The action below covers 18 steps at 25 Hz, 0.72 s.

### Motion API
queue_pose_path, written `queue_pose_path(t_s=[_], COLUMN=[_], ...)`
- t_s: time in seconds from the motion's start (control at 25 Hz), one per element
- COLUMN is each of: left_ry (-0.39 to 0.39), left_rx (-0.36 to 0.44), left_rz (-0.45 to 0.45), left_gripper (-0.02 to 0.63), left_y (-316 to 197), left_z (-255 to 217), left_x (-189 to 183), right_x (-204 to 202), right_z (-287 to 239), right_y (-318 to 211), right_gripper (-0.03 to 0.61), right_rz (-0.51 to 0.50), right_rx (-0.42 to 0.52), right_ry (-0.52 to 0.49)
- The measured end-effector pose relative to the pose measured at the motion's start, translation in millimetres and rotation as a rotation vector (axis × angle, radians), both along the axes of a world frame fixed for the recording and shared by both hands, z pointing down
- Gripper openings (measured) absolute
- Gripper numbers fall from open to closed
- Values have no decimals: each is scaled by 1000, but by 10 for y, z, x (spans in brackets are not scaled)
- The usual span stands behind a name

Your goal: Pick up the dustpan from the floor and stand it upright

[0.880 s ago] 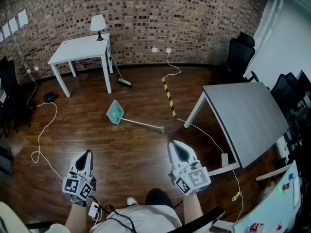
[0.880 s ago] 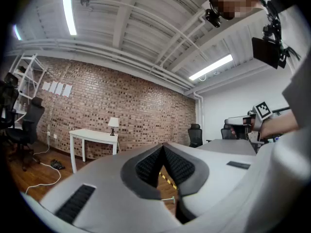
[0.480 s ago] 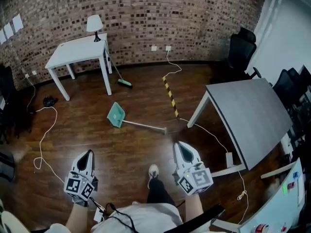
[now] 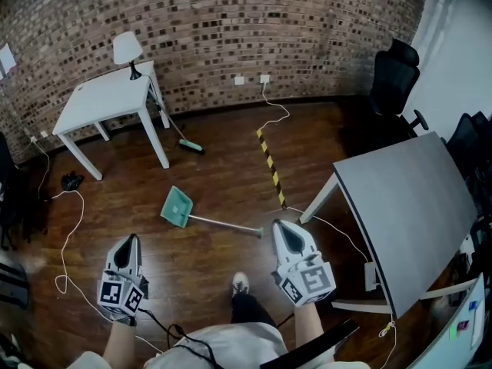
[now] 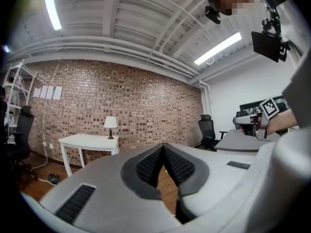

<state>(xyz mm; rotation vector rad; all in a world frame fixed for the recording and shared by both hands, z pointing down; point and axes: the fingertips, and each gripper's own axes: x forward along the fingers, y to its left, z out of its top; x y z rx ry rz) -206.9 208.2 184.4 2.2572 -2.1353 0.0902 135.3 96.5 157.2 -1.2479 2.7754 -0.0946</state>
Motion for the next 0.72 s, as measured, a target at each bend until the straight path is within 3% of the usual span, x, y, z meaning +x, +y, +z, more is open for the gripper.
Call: queue_pose_path(t_s=[0.28, 0.48, 0.72], left_ry=[-73, -106, -121], left_rx=[38, 21, 6], left_rz=[-33, 18, 69], left_gripper=[-6, -6, -6], left_y=[-1256, -1749, -2037], left_z=[-347, -341, -267], left_x=[-27, -42, -66], right_x=[-178, -476, -560], right_z=[-234, -216, -178], right_y=[-1287, -1718, -2005], right_gripper=[-6, -6, -6], right_rz=[-57, -60, -34], right_rx=[28, 4, -1], right_ry=[44, 24, 24])
